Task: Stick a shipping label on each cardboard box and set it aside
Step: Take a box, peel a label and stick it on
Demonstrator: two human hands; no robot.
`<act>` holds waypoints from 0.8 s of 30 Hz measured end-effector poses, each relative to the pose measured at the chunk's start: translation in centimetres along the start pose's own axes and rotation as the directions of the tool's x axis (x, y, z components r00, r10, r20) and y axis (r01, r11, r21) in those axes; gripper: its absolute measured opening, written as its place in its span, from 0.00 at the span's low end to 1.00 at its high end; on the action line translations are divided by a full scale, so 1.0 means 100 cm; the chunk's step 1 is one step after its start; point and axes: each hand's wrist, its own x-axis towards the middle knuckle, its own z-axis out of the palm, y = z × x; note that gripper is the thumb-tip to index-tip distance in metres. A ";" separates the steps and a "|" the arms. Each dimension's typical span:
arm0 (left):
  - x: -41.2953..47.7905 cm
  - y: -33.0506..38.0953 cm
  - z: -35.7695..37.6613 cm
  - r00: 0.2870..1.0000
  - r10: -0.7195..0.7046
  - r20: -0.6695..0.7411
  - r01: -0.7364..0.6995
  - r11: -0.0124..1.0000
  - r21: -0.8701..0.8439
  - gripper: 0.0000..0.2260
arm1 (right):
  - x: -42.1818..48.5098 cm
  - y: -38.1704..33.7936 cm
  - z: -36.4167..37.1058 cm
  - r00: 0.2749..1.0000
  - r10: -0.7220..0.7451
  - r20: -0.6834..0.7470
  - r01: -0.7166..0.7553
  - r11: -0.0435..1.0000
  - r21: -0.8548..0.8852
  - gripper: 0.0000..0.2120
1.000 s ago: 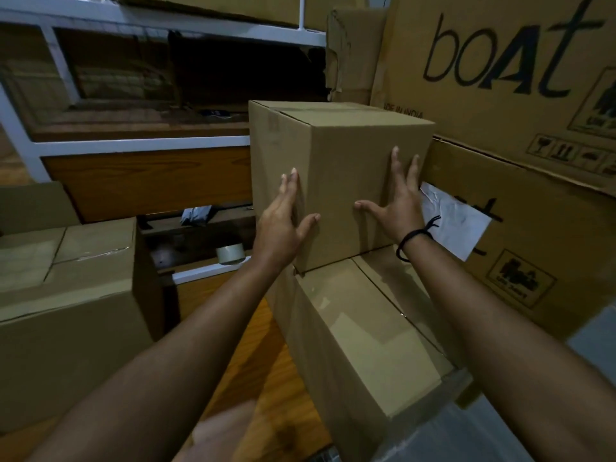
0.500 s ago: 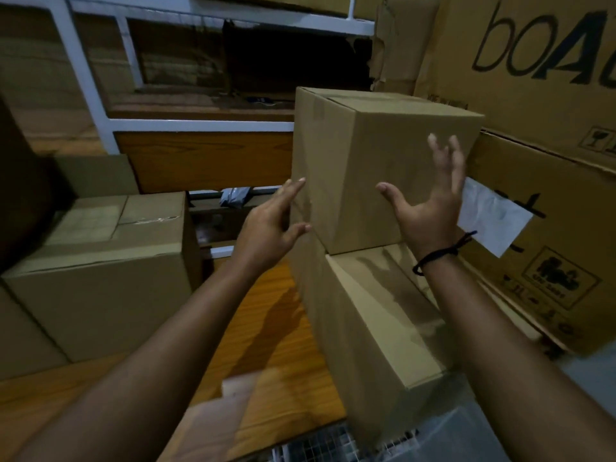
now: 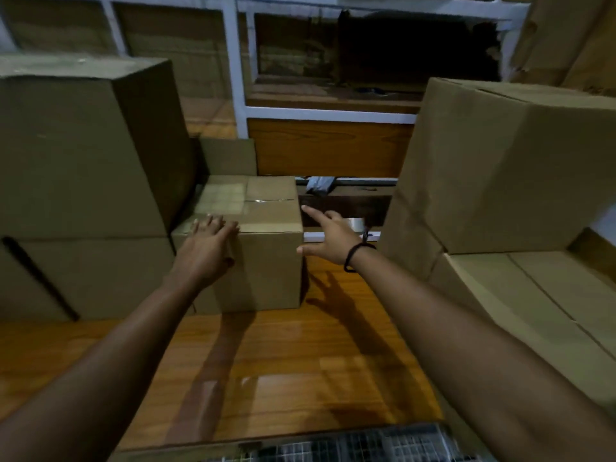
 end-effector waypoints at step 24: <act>-0.073 0.003 0.001 0.955 0.231 -0.186 -0.244 0.969 -0.047 0.27 | -0.103 -0.018 0.058 0.913 0.204 -0.352 -0.115 0.959 0.257 0.38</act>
